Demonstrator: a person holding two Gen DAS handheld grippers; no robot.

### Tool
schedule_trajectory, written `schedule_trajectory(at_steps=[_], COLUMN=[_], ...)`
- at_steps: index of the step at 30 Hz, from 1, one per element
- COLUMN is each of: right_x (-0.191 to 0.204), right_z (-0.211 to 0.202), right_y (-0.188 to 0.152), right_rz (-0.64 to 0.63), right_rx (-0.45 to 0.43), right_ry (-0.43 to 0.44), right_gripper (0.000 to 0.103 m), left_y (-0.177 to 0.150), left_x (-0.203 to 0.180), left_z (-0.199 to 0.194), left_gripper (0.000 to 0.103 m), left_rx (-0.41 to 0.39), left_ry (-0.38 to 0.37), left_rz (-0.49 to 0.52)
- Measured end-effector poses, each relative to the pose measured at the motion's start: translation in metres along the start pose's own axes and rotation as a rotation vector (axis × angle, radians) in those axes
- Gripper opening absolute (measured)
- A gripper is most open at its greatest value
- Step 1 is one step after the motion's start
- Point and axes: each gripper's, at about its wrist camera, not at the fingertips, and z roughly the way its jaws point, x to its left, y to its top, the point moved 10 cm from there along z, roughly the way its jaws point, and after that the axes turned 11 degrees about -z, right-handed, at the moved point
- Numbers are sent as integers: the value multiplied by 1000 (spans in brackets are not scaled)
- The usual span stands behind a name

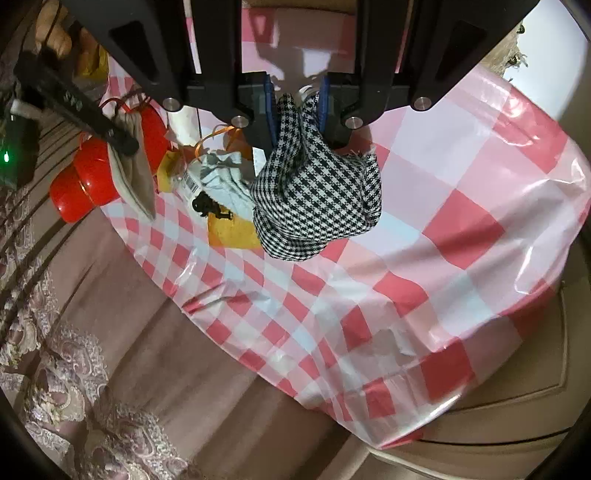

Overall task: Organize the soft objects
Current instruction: 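Carry the houndstooth cloth and grey pouch over the white box and open both tools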

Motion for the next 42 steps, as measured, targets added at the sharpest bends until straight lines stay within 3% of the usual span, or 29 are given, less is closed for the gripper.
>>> schedule_trajectory(at_steps=[9,20,35,42], right_x=[5,-14,-69,-112], right_z=[-37,-78,-137,-178], right_y=[-35,-70,-126,-164], right_rz=[36,92,173,243], right_rx=[-9,-18,-2,-5], right_ry=[19,-3,-144,-229], right_gripper=[17,17,17,17], left_y=[4,-20,-88,-153], left_x=[0,-22,-114,-179], left_z=[-31,-59,-63,-62], left_gripper=[18,18,18,18], left_rx=[-94,-85,38,162], left_ry=[37,1,-105,-204], left_rz=[-2,21,172,280])
